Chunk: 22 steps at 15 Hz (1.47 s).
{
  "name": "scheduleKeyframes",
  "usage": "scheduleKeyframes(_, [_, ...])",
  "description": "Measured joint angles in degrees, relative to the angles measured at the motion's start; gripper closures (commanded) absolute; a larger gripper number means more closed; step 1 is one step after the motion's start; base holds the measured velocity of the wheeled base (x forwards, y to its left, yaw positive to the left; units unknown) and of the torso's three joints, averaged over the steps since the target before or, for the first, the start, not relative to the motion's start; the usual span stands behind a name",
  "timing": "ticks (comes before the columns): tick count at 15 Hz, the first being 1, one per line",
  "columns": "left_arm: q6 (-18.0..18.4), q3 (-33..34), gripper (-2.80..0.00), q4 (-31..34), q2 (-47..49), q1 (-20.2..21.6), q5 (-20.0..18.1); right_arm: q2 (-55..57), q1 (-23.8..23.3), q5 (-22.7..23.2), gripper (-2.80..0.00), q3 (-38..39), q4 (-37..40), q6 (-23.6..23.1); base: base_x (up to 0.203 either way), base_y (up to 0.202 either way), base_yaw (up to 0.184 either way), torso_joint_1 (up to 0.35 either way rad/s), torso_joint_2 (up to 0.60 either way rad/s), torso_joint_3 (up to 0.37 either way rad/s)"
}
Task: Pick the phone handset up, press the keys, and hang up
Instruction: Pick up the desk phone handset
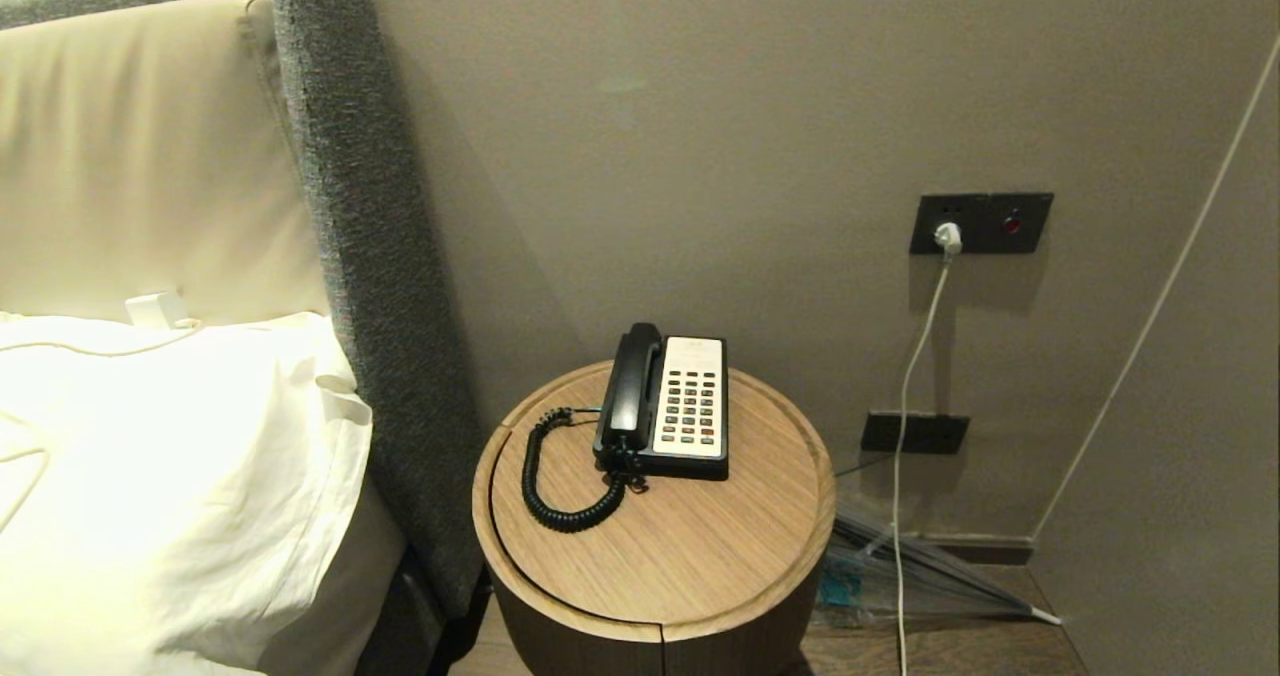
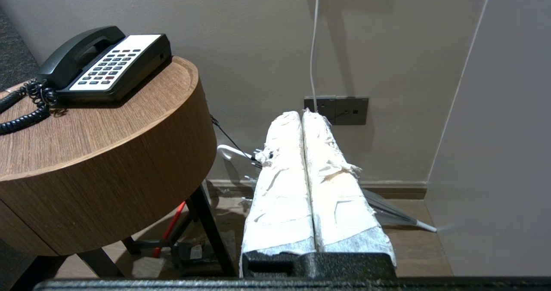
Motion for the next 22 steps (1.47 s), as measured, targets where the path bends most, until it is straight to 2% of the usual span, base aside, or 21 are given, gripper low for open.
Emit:
scheduleKeyframes(17, [0.06,0.0,0.0,0.03,0.0,0.0,0.0,0.0,0.0,0.04,0.0,0.02,0.0,0.0,0.0,0.0,0.0,0.0,0.0,0.0])
scheduleKeyframes(22, [-0.27,0.0,0.0,-0.02,0.0,0.0,0.09,0.0,0.0,0.06,0.0,0.02,0.0,0.0,0.0,0.0,0.0,0.004,0.0,-0.137])
